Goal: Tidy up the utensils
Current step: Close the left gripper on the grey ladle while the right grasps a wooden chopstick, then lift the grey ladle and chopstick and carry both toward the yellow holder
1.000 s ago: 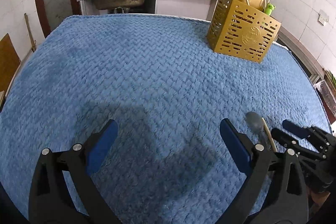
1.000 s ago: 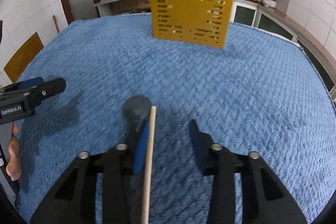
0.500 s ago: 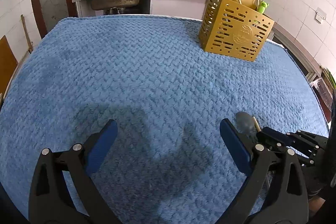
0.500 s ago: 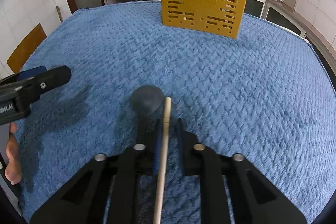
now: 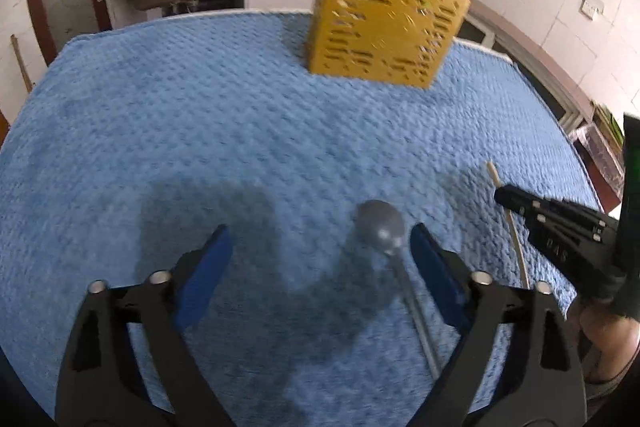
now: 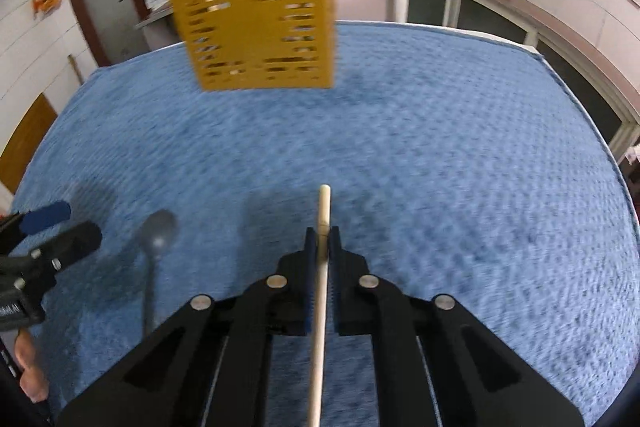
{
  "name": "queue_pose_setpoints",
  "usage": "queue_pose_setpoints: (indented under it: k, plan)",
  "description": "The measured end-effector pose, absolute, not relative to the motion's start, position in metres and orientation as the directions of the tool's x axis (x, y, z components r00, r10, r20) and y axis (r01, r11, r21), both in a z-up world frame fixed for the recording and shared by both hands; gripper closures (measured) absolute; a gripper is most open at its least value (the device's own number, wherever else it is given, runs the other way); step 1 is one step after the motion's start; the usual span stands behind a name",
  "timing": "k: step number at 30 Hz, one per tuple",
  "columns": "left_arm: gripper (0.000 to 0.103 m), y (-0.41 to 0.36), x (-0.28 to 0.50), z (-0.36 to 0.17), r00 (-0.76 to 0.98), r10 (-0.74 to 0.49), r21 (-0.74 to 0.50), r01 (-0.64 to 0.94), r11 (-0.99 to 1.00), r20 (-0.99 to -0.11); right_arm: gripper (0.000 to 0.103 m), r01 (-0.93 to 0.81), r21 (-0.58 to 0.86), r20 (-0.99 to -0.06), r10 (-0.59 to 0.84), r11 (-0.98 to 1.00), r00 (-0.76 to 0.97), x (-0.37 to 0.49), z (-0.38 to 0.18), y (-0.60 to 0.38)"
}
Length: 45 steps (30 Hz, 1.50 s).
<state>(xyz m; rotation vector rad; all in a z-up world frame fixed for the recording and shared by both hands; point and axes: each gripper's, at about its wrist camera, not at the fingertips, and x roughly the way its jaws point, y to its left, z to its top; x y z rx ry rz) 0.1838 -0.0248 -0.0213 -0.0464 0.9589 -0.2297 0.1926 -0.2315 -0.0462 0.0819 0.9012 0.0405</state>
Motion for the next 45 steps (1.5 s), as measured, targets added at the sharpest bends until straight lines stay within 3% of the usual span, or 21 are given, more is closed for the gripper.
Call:
queue_pose_setpoints:
  k: [5,7,9,14,17,18,19,31,45]
  plan:
    - [0.027,-0.049,0.192,-0.034,0.492,-0.190,-0.124,0.165,0.979,-0.850,0.097,0.024,0.081,-0.782,0.049,0.996,0.621,0.199,-0.048,-0.244]
    - [0.041,-0.058,0.198,-0.041,0.450,-0.199,-0.138,0.166,0.977,-0.871,0.097,0.027,0.078,-0.783,0.044,0.997,0.621,0.200,-0.050,-0.246]
    - [0.046,-0.064,0.203,-0.048,0.413,-0.199,-0.140,0.167,0.976,-0.889,0.097,0.031,0.078,-0.783,0.042,0.996,0.620,0.199,-0.051,-0.247]
    - [0.047,-0.073,0.215,-0.048,0.394,-0.177,-0.127,0.152,0.980,-0.902,0.097,0.034,0.074,-0.779,0.036,0.997,0.626,0.200,-0.050,-0.248]
    - [0.059,-0.076,0.220,-0.049,0.388,-0.151,-0.101,0.148,0.984,-0.909,0.097,0.036,0.077,-0.777,0.037,0.996,0.628,0.201,-0.049,-0.250]
    - [0.067,-0.078,0.221,-0.049,0.389,-0.139,-0.086,0.153,0.985,-0.911,0.097,0.037,0.078,-0.776,0.037,0.996,0.629,0.200,-0.048,-0.250]
    - [0.068,-0.080,0.221,-0.049,0.387,-0.133,-0.074,0.162,0.984,-0.912,0.097,0.037,0.080,-0.775,0.039,0.996,0.630,0.200,-0.048,-0.250]
    - [0.069,-0.065,0.226,-0.039,0.394,-0.202,-0.129,0.204,0.970,-0.896,0.097,0.025,0.105,-0.751,0.063,0.994,0.657,0.197,-0.034,-0.248]
    - [0.069,-0.056,0.210,0.026,0.618,-0.226,-0.053,0.286,0.957,-0.753,0.097,0.009,0.179,-0.641,0.110,0.984,0.760,0.192,0.004,-0.253]
